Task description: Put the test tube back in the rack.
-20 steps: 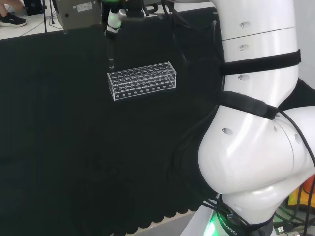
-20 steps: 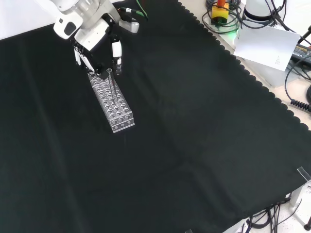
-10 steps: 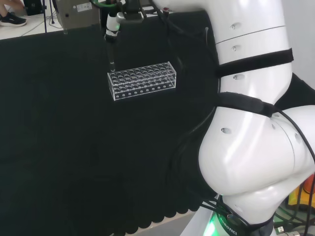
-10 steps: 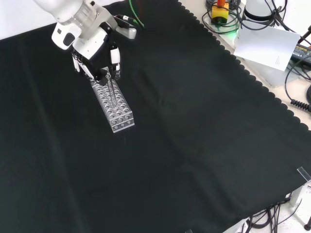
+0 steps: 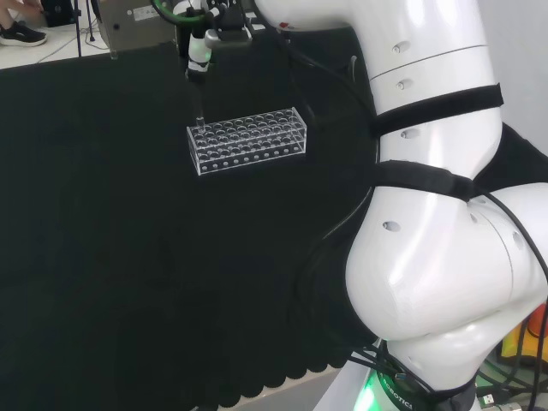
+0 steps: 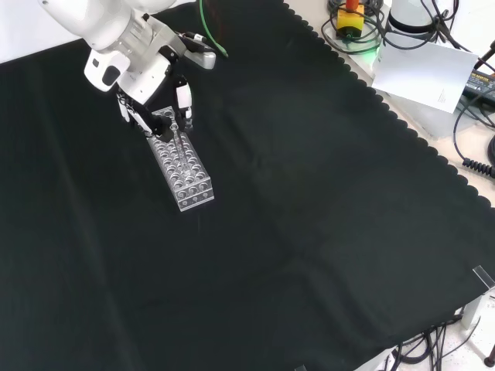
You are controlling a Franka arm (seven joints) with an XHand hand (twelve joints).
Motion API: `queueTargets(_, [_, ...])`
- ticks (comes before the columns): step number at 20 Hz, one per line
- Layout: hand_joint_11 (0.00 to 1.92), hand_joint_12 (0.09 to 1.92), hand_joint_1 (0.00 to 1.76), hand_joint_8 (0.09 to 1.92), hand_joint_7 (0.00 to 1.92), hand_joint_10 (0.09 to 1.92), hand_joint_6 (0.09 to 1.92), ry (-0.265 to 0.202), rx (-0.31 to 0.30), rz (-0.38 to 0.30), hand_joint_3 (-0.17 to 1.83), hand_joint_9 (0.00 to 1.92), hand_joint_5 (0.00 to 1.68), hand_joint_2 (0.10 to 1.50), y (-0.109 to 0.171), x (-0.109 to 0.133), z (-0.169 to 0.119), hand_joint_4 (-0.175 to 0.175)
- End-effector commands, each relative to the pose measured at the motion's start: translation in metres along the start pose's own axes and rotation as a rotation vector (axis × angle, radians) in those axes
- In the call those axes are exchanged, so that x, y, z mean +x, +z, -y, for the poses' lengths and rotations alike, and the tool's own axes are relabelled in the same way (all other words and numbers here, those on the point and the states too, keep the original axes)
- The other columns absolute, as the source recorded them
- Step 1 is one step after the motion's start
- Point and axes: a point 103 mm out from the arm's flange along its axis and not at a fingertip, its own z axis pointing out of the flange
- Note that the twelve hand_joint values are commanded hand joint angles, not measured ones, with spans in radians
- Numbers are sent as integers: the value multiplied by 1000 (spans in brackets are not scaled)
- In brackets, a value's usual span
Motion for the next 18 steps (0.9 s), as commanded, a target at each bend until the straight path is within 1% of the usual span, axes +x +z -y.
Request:
queueTargets(1, [890,1145,1430,700,1408,317,244,0,3,-13,479,1351,1358,711,3,-1,-2,-175])
queueTargets(18, [889,1145,1430,700,1408,312,241,-11,8,-28,480,1354,1359,710,3,1,-3,-175])
